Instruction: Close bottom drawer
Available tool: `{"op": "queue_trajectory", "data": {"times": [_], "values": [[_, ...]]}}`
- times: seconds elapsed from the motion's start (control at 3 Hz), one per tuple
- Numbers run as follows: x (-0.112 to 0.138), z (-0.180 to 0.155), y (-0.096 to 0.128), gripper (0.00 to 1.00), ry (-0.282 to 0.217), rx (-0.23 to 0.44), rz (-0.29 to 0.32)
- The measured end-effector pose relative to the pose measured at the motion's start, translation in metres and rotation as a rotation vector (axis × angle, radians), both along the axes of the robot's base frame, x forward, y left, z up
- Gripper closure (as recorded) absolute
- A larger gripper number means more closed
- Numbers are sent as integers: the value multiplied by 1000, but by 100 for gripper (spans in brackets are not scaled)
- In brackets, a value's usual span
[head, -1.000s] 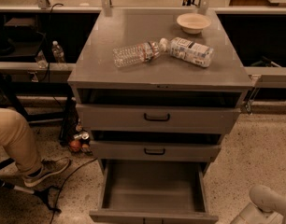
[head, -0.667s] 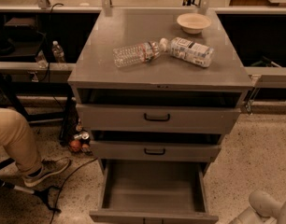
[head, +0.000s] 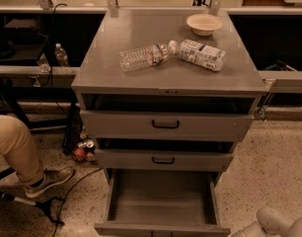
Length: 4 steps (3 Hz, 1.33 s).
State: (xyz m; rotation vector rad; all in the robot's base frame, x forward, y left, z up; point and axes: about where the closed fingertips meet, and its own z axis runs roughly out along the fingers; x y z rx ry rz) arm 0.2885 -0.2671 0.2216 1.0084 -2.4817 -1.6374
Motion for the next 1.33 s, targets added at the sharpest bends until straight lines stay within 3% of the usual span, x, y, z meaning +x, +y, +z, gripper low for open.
{"op": "queue_trajectory", "data": {"times": [0.67,1.0,1.33], "values": [[2,-10,4,100,-18,-25,-24],[20,-22,9,100,-141,-46,-84],[38,-25,8,100,-225,-33,-114]]}}
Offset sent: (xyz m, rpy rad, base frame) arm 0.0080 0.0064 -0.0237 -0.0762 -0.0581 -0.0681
